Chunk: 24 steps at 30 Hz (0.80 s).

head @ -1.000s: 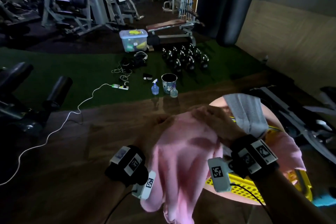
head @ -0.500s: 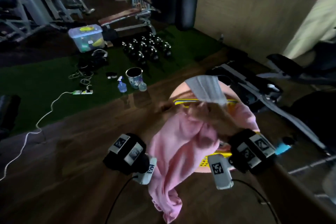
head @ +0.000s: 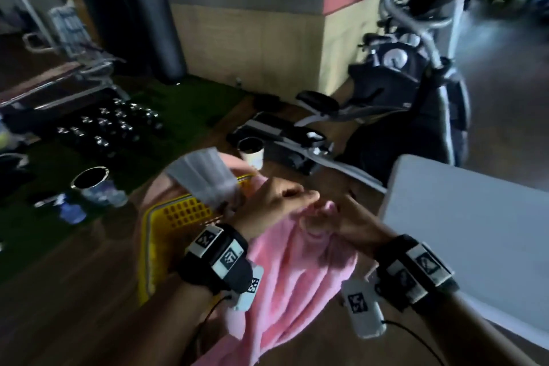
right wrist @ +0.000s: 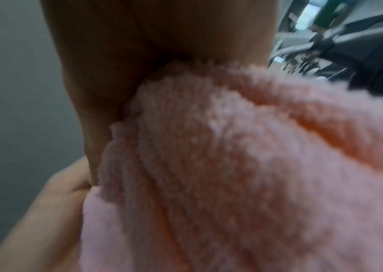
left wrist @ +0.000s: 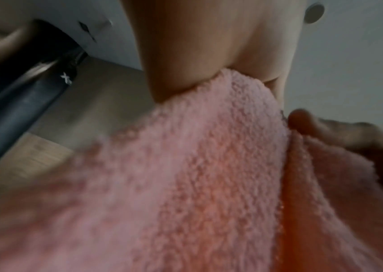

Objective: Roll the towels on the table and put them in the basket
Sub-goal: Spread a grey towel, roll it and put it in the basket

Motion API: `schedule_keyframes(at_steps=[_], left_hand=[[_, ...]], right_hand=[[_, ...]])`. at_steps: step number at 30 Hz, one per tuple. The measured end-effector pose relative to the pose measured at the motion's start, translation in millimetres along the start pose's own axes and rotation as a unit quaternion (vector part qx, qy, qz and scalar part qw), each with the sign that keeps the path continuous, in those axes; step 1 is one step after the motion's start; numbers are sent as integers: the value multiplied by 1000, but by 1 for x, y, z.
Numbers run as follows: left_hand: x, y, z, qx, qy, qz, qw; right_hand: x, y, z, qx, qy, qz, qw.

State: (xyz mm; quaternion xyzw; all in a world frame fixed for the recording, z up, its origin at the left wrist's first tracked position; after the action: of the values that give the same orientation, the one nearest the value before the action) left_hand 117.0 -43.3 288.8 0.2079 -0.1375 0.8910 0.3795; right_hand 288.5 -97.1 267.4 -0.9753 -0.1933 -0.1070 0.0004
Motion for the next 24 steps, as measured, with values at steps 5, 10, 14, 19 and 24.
schedule_keyframes(at_steps=[5,10,14,19,24], left_hand=[[-40,-77,13,-8,53,-38,998],[-23,-125,14,-3,35,-1,999],[18,-156,10,17,15,64,998],[90,-198,-1,9,13,155,988],[160,-268,8,-30,-108,290,950]], right_hand=[[101,37,-3,22,-67,107,992],[183,20,-12,46,-81,188,978],[232,-31,-27,83,-47,160,982],[280,-128,-64,104,1,93,990],[323,-238,-109,131,35,71,988]])
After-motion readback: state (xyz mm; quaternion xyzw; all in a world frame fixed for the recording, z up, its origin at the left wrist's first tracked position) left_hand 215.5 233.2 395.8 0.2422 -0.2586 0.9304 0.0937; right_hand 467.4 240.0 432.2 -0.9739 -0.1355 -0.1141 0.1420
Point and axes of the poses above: each hand's wrist, its own y-axis away from the middle knuckle, its own x-axis out of the back of the hand, z = x × y, the point moved 1 cm from there along -y, towards the middle knuckle, and after that the axes turned 10 degrees about -z, right-handed, at the moved point
